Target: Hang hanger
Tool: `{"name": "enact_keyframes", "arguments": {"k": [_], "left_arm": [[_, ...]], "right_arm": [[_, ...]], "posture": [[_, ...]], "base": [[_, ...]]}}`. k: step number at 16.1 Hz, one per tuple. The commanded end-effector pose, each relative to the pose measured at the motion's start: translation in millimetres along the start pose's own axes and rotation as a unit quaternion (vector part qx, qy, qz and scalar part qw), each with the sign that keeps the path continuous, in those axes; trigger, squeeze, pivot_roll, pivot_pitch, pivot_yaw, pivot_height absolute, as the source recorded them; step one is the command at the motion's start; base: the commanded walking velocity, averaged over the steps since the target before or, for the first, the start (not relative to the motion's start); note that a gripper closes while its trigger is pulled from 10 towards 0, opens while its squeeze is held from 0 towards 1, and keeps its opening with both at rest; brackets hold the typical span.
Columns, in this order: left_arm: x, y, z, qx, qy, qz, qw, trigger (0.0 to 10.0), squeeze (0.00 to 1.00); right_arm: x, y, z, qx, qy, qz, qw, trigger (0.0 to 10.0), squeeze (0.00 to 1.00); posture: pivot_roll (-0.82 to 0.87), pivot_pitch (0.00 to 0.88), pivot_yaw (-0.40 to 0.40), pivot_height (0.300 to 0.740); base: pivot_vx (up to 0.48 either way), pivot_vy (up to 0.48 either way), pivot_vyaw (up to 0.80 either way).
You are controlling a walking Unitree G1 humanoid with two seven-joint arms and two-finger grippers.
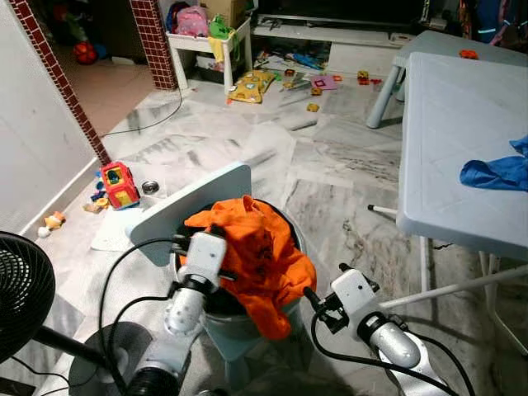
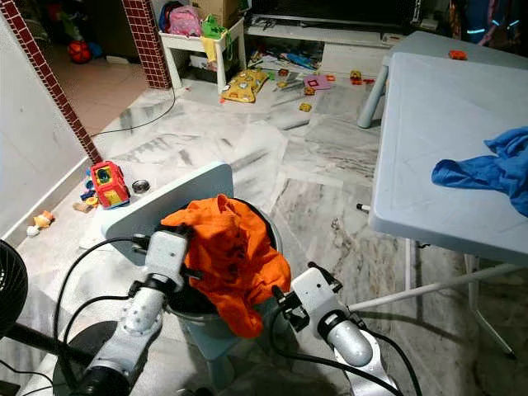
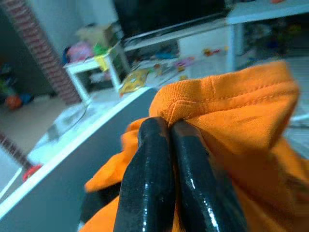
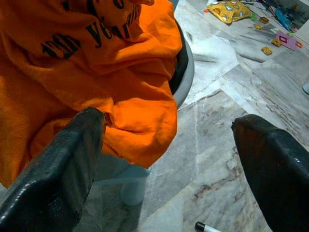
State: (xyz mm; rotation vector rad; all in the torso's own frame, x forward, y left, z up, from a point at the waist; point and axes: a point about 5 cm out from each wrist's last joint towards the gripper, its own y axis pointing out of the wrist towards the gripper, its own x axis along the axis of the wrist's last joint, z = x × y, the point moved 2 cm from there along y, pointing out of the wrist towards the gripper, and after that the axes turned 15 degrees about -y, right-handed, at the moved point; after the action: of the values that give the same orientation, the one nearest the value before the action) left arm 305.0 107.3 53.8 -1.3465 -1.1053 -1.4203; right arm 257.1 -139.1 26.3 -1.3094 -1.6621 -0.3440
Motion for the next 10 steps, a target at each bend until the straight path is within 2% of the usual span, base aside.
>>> {"name": "enact_keyframes", "arguments": {"k": [1, 5, 6, 7, 8, 9, 10], "left_arm": [[0, -2.9, -2.7, -0.012, 0.016, -0.002, 1.0, 0.0, 0.0], [-14, -12.5, -9.4, -0.025, 0.014, 0.035, 0.999, 0.0, 0.0], [-15, -12.8, -11.4, -0.032, 0.01, 0.04, 0.999, 0.9, 0.0], [-17, -13.2, -13.6, -0.041, 0.004, 0.045, 0.998, 3.6, 0.0], [-20, -14.8, -17.9, -0.056, -0.007, 0.058, 0.997, 5.7, 0.0], [-25, -16.8, -18.0, -0.054, -0.008, 0.07, 0.996, 10.0, 1.0], [-26, -17.3, -18.4, -0.054, -0.01, 0.072, 0.996, 10.0, 1.0]], "right_arm": [[0, 1.0, 1.8, 0.002, -0.002, 0.0, 1.0, 10.0, 0.0], [-1, 2.0, 2.7, 0.004, -0.004, 0.001, 1.0, 10.0, 0.0], [-1, 2.0, 2.8, 0.004, -0.004, 0.001, 1.0, 10.0, 0.0], [-1, 2.0, 3.1, 0.004, -0.005, 0.002, 1.0, 10.0, 0.0], [-2, 1.9, 3.4, 0.004, -0.005, 0.002, 1.0, 10.0, 0.0], [-2, 2.2, 3.5, 0.005, -0.006, 0.002, 1.0, 10.0, 0.0], [-2, 2.4, 3.3, 0.005, -0.006, 0.002, 1.0, 10.0, 0.0]], "posture": [[-0.18, 0.054, 0.042, 0.74], [-0.18, 0.053, 0.042, 0.74], [-0.18, 0.053, 0.042, 0.74], [-0.18, 0.053, 0.042, 0.74], [-0.18, 0.053, 0.042, 0.74], [-0.18, 0.053, 0.041, 0.74], [-0.18, 0.054, 0.041, 0.74]], "base": [[0.0, 0.0, 0.0], [0.0, 0.0, 0.0], [0.0, 0.0, 0.0], [0.0, 0.0, 0.0], [0.0, 0.0, 0.0], [0.0, 0.0, 0.0], [0.0, 0.0, 0.0]]}}
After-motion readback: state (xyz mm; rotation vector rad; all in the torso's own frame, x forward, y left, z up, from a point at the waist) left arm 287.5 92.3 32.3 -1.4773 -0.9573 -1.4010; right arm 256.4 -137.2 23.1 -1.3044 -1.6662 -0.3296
